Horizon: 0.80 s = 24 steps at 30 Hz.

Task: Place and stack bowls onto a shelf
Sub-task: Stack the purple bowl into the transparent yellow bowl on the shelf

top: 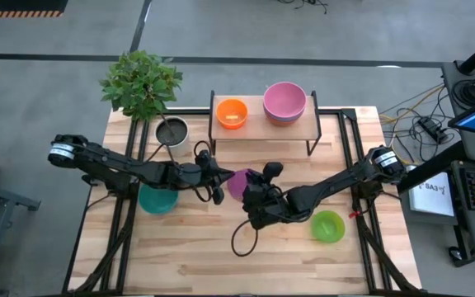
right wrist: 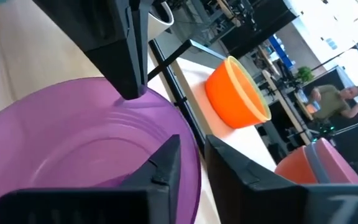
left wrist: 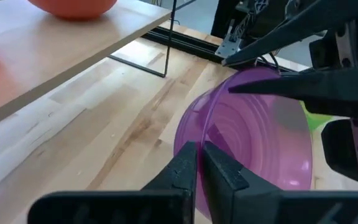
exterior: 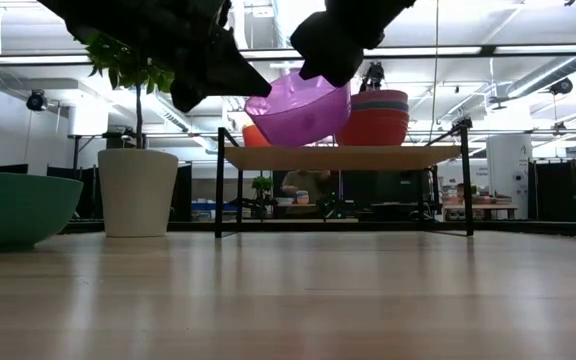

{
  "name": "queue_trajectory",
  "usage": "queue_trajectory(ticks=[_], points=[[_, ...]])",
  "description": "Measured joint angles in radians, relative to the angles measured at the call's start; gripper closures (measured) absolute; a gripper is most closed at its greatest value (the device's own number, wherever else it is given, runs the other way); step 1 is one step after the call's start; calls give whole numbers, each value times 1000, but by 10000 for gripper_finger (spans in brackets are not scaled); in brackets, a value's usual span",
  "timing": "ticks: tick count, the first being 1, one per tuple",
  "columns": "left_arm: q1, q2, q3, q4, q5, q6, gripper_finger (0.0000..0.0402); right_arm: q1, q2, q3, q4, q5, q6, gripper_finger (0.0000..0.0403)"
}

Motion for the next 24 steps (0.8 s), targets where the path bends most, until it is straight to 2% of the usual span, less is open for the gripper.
queue_trajectory(ticks=[7,12,18,24], points=[[0,-1,0,-8,6,-14,401,-4,0,0,-9,-23,126,288],[0,-1,0,-117,38,-56,401,-4,0,-2,-15,-76,220,263],[0,-1,0,-298,69,-133,401,-4,0,-2,-46,-119,300,258],[0,-3,0,-351,148,-176,401,-2,-8,-2,-223,-124,433,257]])
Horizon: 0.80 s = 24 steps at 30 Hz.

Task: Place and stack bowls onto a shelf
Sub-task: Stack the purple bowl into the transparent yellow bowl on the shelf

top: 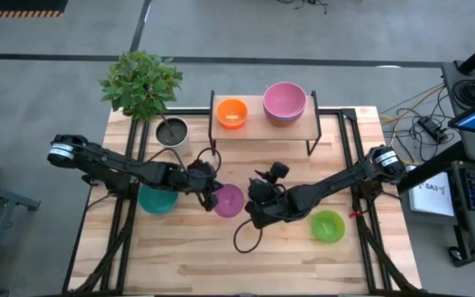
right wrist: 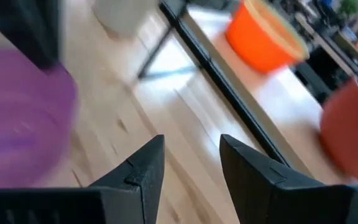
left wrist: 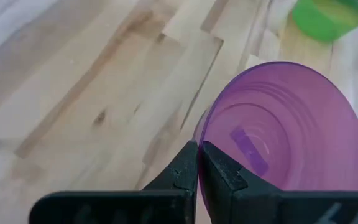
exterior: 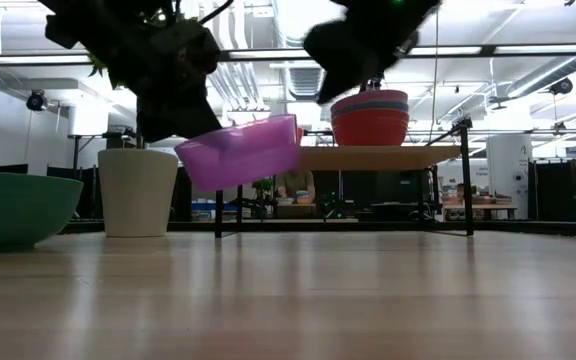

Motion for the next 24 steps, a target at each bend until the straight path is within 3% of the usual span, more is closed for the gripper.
queue_trajectory(ticks=[6,10,13,16,24], points=[[6,-33,0,-15,22,-15,401,33,-13,-20,-387,18,345,261],[51,-101,0,-14,22,-2,401,67,-55,-76,-523,59,493,266],[117,-146,45,-54,21,39,401,68,-104,-109,-507,43,443,273],[192,-160,139,-97,21,132,401,67,-157,-139,-419,8,289,284],[417,-73,442,-330,-47,313,401,68,-343,-297,-130,-62,44,311]])
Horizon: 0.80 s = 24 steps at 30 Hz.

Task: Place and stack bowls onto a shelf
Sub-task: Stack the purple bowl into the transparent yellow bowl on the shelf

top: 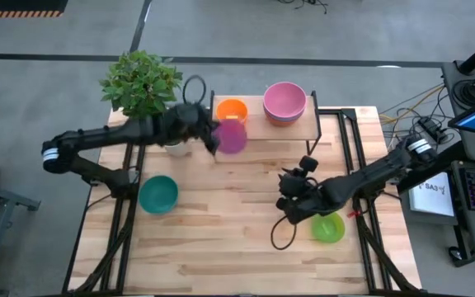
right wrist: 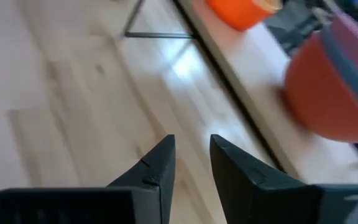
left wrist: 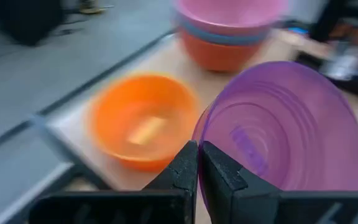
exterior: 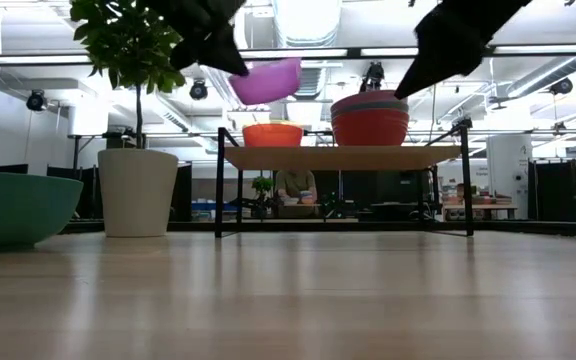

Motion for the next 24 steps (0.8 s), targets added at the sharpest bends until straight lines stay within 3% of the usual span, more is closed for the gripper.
queue_trajectory(ticks=[4,6,12,24], points=[[99,69,117,-101,-5,25,402,0,-108,-107,130,-87,-53,322],[134,101,160,-105,41,44,401,0,-161,-147,169,-133,-53,326],[216,196,274,-153,94,65,401,2,-274,-221,247,-168,-53,333],[281,330,412,-254,94,84,401,2,-299,-245,245,-176,-46,330]])
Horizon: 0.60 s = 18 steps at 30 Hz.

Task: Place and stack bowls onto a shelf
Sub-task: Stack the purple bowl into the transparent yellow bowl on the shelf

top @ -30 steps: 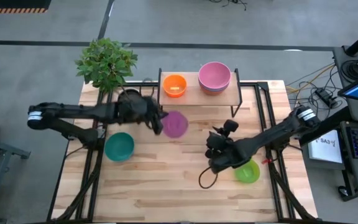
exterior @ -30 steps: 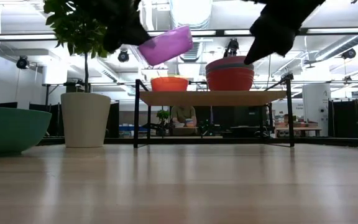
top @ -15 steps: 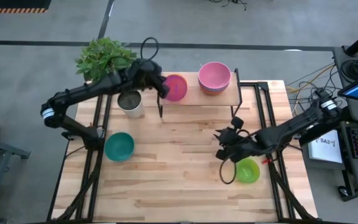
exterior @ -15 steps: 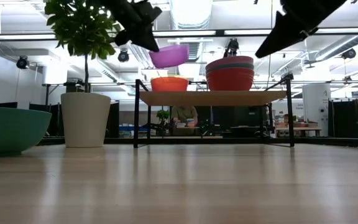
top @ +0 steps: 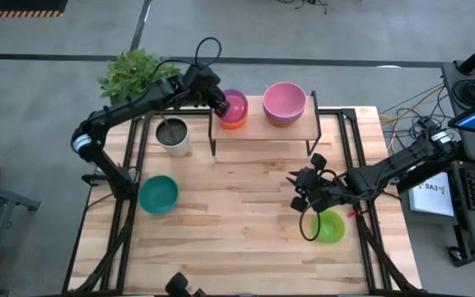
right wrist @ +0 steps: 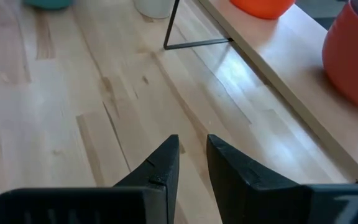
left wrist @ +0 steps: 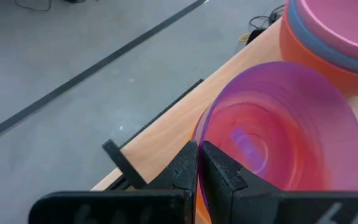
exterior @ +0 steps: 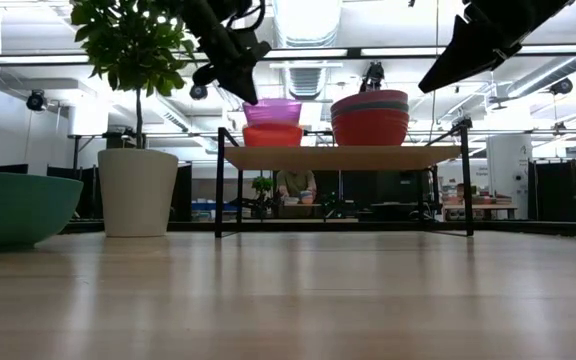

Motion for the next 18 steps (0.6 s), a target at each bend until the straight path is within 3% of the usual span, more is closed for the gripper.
queue_trajectory(ticks=[11,18], points=[[1,4,2,-2,0,9,396,0,7,0,-1,-1,-4,330],[1,2,2,-2,0,9,338,0,8,0,-1,0,-5,330]])
